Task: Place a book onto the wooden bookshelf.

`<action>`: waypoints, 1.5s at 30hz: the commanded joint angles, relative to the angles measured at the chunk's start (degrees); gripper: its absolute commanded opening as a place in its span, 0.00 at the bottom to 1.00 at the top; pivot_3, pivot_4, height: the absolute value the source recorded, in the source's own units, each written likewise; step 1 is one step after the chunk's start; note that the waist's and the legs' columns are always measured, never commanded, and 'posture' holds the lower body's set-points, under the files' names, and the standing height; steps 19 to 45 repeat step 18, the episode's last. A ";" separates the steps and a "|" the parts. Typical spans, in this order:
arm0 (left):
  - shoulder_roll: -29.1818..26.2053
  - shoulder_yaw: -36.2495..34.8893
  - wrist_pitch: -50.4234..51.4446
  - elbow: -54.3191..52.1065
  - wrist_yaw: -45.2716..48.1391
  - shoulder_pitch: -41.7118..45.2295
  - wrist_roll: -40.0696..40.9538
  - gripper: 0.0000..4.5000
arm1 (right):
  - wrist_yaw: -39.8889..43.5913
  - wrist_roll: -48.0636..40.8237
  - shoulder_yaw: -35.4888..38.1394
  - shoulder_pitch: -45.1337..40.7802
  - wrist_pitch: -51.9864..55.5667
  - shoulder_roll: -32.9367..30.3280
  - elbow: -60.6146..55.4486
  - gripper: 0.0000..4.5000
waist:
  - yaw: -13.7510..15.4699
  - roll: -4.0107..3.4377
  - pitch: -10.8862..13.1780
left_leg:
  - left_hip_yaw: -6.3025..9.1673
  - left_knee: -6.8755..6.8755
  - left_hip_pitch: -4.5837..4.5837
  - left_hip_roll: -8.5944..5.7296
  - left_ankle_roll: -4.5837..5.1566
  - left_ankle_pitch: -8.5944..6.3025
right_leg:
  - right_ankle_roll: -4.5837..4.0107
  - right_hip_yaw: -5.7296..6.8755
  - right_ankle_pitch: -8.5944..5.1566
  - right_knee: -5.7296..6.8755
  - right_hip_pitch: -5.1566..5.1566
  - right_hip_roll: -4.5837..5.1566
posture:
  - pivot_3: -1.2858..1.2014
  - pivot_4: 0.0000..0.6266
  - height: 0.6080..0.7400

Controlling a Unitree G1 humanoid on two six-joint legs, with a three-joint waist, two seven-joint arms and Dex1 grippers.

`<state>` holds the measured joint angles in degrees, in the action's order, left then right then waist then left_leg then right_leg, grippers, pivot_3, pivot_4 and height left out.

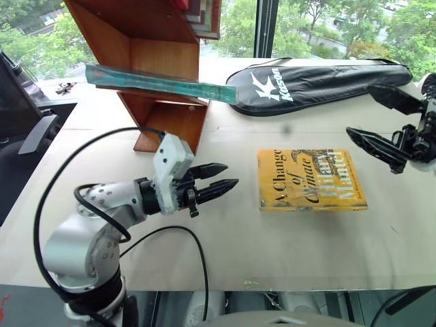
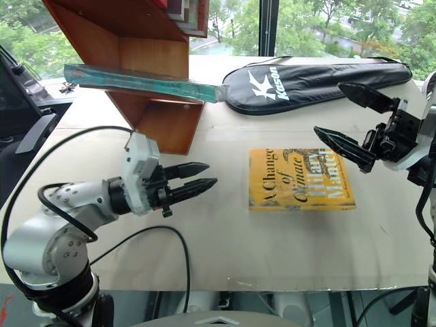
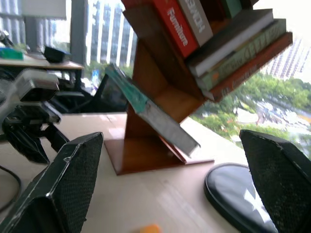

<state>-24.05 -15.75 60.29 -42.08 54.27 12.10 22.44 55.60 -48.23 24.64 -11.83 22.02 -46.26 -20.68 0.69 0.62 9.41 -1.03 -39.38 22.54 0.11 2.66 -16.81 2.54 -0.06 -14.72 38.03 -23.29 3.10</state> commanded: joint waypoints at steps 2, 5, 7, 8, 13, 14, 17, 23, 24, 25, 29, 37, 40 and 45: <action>-4.83 -3.74 -15.44 5.67 1.99 -8.82 -0.54 0.50 | 1.86 6.90 8.36 13.13 -1.08 -3.69 0.22 1.00 | 0.24 0.01 -0.03 | 0.00 0.09 0.02 0.01 0.00 0.00 | -0.02 0.02 -0.01 -0.08 -0.01 0.00 | 0.52 0.24 1.00; -8.82 -5.65 -20.44 8.97 3.97 -13.45 -0.03 0.50 | 4.02 10.55 12.70 22.06 -2.67 -3.80 2.06 1.00 | 0.22 0.00 -0.05 | 0.00 0.10 0.10 0.01 0.01 -0.01 | -0.02 0.04 -0.01 -0.12 -0.04 0.02 | 0.52 0.24 1.00; -10.66 -6.06 -22.95 10.80 4.60 -15.30 0.32 0.50 | 4.85 13.32 13.98 26.06 -4.34 -3.74 3.72 1.00 | 0.16 0.00 -0.10 | -0.01 0.10 0.08 0.01 0.02 -0.02 | -0.02 0.04 -0.01 -0.13 -0.03 0.03 | 0.52 0.24 1.00; -11.48 -6.13 -24.17 11.68 4.76 -16.05 0.48 0.50 | 5.26 14.71 14.35 27.86 -5.11 -3.89 4.56 1.00 | 0.10 0.00 -0.09 | -0.02 0.11 0.01 0.02 0.04 -0.02 | -0.02 0.03 0.00 -0.12 0.00 0.03 | 0.52 0.24 1.00; -14.85 -5.89 -29.14 16.97 6.24 -17.73 0.75 0.50 | 5.52 19.01 15.18 31.91 -7.25 -4.29 7.37 1.00 | -0.09 -0.01 -0.10 | -0.11 0.13 -0.39 0.05 0.27 -0.16 | -0.09 -0.04 0.01 -0.10 0.28 0.01 | 0.52 0.24 1.00; -15.24 -5.75 -29.54 17.53 6.18 -17.55 1.09 0.50 | 5.51 19.14 15.26 31.93 -7.35 -4.34 7.52 1.00 | -0.08 -0.02 -0.10 | -0.12 0.19 -0.67 0.06 0.28 -0.17 | -0.18 -0.05 -0.05 -0.11 0.55 0.00 | 0.52 0.24 1.00; -16.46 -5.04 -30.39 18.28 6.63 -17.96 2.04 0.50 | 5.29 19.41 15.18 31.71 -7.22 -4.60 7.59 1.00 | -0.01 -0.03 -0.12 | -0.12 0.20 -0.74 0.08 0.28 -0.17 | -0.26 -0.06 -0.09 -0.11 0.62 0.00 | 0.52 0.24 1.00; -16.69 -4.86 -30.41 18.38 6.73 -18.16 2.36 0.50 | 5.24 19.45 15.10 31.59 -7.20 -4.62 7.66 1.00 | -0.01 -0.03 -0.12 | -0.12 0.19 -0.73 0.08 0.28 -0.17 | -0.26 -0.06 -0.09 -0.11 0.62 0.01 | 0.52 0.24 1.00; -16.69 -4.86 -30.41 18.38 6.73 -18.16 2.36 0.50 | 5.24 19.45 15.10 31.59 -7.20 -4.62 7.66 1.00 | -0.01 -0.03 -0.12 | -0.12 0.19 -0.73 0.08 0.28 -0.17 | -0.26 -0.06 -0.09 -0.11 0.62 0.01 | 0.52 0.24 1.00; -16.69 -4.86 -30.41 18.38 6.73 -18.16 2.36 0.50 | 5.24 19.45 15.10 31.59 -7.20 -4.62 7.66 1.00 | -0.01 -0.03 -0.12 | -0.12 0.19 -0.73 0.08 0.28 -0.17 | -0.26 -0.06 -0.09 -0.11 0.62 0.01 | 0.52 0.24 1.00; -16.69 -4.86 -30.41 18.38 6.73 -18.16 2.36 0.50 | 5.24 19.45 15.10 31.59 -7.20 -4.62 7.66 1.00 | -0.01 -0.03 -0.12 | -0.12 0.19 -0.73 0.08 0.28 -0.17 | -0.26 -0.06 -0.09 -0.11 0.62 0.01 | 0.52 0.24 1.00; -16.69 -4.86 -30.41 18.38 6.73 -18.16 2.36 0.50 | 5.24 19.45 15.10 31.59 -7.20 -4.62 7.66 1.00 | -0.01 -0.03 -0.12 | -0.12 0.19 -0.73 0.08 0.28 -0.17 | -0.26 -0.06 -0.09 -0.11 0.62 0.01 | 0.52 0.24 1.00; -16.69 -4.86 -30.41 18.38 6.73 -18.16 2.36 0.50 | 5.24 19.45 15.10 31.59 -7.20 -4.62 7.66 1.00 | -0.01 -0.03 -0.12 | -0.12 0.19 -0.73 0.08 0.28 -0.17 | -0.26 -0.06 -0.09 -0.11 0.62 0.01 | 0.52 0.24 1.00; -16.69 -4.86 -30.41 18.38 6.73 -18.16 2.36 0.50 | 5.24 19.45 15.10 31.59 -7.20 -4.62 7.66 1.00 | -0.01 -0.03 -0.12 | -0.12 0.19 -0.73 0.08 0.28 -0.17 | -0.26 -0.06 -0.09 -0.11 0.62 0.01 | 0.52 0.24 1.00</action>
